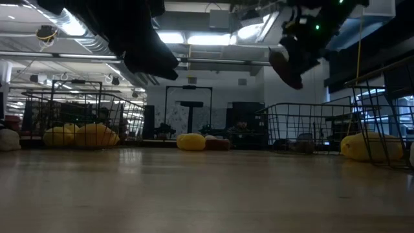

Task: Sort produce into baskets
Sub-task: Put the red chili pepper into the top right wire basket

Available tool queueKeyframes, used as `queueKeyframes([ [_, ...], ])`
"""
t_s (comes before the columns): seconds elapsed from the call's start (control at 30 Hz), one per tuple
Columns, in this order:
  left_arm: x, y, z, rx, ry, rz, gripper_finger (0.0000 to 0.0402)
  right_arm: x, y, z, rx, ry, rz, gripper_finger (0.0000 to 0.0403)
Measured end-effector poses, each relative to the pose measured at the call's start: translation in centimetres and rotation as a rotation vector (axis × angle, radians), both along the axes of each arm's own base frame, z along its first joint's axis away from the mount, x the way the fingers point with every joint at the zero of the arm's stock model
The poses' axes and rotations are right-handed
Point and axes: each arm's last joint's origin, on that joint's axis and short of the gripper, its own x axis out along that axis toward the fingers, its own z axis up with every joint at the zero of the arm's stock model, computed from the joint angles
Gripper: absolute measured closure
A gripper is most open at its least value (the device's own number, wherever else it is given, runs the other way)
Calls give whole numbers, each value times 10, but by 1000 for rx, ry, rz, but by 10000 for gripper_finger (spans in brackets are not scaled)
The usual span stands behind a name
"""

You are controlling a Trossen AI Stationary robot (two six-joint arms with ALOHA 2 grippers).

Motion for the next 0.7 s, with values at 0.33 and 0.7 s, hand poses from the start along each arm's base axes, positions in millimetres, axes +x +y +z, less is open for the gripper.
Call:
queueKeyframes([
  [0.33, 4, -1, -8, 1, 25, 4, 164, -33, -58, -6, 140, 29, -191, 301],
  [0.7, 4, -1, -9, 2, 27, 4, 164, -52, -103, -26, 285, 46, -347, 301],
])
